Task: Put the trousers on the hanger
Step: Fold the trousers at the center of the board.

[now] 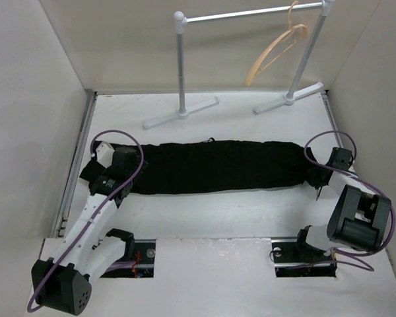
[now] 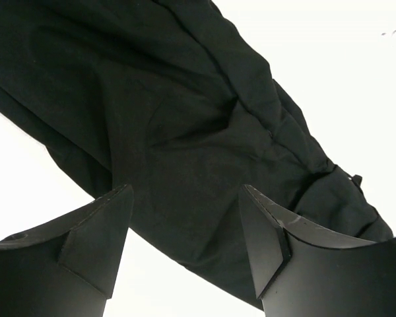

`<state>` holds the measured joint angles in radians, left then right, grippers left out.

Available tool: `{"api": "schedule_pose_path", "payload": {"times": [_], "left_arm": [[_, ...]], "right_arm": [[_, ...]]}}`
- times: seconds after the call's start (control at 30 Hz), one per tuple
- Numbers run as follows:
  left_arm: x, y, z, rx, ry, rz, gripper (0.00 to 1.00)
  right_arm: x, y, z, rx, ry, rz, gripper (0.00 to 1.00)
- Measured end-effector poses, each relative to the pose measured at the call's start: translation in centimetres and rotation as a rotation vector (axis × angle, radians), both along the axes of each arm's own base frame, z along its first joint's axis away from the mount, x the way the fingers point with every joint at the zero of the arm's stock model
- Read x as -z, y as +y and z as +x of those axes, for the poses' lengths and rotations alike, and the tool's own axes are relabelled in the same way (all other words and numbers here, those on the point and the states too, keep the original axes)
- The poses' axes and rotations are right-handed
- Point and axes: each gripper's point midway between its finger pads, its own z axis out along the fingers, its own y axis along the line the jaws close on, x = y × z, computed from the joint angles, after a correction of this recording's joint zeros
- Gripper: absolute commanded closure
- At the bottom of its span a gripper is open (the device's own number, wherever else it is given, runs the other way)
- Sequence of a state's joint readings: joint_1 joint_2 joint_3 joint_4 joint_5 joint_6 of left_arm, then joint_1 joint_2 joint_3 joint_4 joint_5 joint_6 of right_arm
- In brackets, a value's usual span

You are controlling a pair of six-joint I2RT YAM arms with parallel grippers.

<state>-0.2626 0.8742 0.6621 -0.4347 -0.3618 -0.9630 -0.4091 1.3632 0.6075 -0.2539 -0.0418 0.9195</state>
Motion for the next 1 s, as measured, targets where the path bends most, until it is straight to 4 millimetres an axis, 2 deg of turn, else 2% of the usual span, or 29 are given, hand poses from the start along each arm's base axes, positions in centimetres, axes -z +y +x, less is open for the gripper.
{"api": "schedule_pose_path", "payload": {"times": [0.1,0.2,0.27,0.37,0.43,0.5,0.57,0.63,0.73,0.8,0.9,1.0], "left_arm": [[-0.4,-0.1,-0.1,0.004,-0.015,-0.007,0.38],[-0.8,-0.4,-0.4,0.02,-0.026,-0.012,0.38],[-0.9,-1.0,-0.7,0.043,-0.021,-0.011,0.39],[-1.7,-2.5,-0.9,0.098,-0.02,-0.014,0.39],[-3.0,-4.1,-0.7,0.146,-0.034,-0.017,0.39],[-4.7,-6.0,-0.4,0.2,-0.056,-0.021,0.39],[-6.5,-7.9,-0.2,0.248,-0.083,-0.025,0.39],[-8.3,-9.7,-0.1,0.292,-0.114,-0.026,0.39],[-10.6,-11.7,-0.1,0.339,-0.153,-0.034,0.37],[-11.7,-12.2,0.0,0.352,-0.174,-0.044,0.37],[-12.1,-11.4,0.1,0.336,-0.183,-0.044,0.36],[-12.5,-9.0,0.2,0.284,-0.191,-0.04,0.35]], "right_arm": [[-0.5,-0.3,0.2,0.029,-0.022,0.002,0.83],[-3.2,-1.1,-0.1,0.056,-0.071,-0.059,0.84],[-6.4,-2.0,-0.3,0.08,-0.121,-0.129,0.84],[-12.8,-3.4,-0.2,0.106,-0.234,-0.247,0.84],[-17.4,-4.2,-0.4,0.119,-0.32,-0.321,0.84],[-21.2,-4.8,-0.8,0.128,-0.38,-0.385,0.83],[-24.1,-4.9,-1.2,0.123,-0.424,-0.434,0.83],[-26.2,-4.5,-1.4,0.1,-0.453,-0.464,0.83],[-28.7,-2.8,-1.3,0.02,-0.484,-0.495,0.82],[-30.3,-0.9,-1.0,-0.056,-0.511,-0.506,0.82],[-33.0,3.2,-0.6,-0.195,-0.577,-0.498,0.82],[-35.5,7.9,-0.2,-0.331,-0.647,-0.472,0.82]]}}
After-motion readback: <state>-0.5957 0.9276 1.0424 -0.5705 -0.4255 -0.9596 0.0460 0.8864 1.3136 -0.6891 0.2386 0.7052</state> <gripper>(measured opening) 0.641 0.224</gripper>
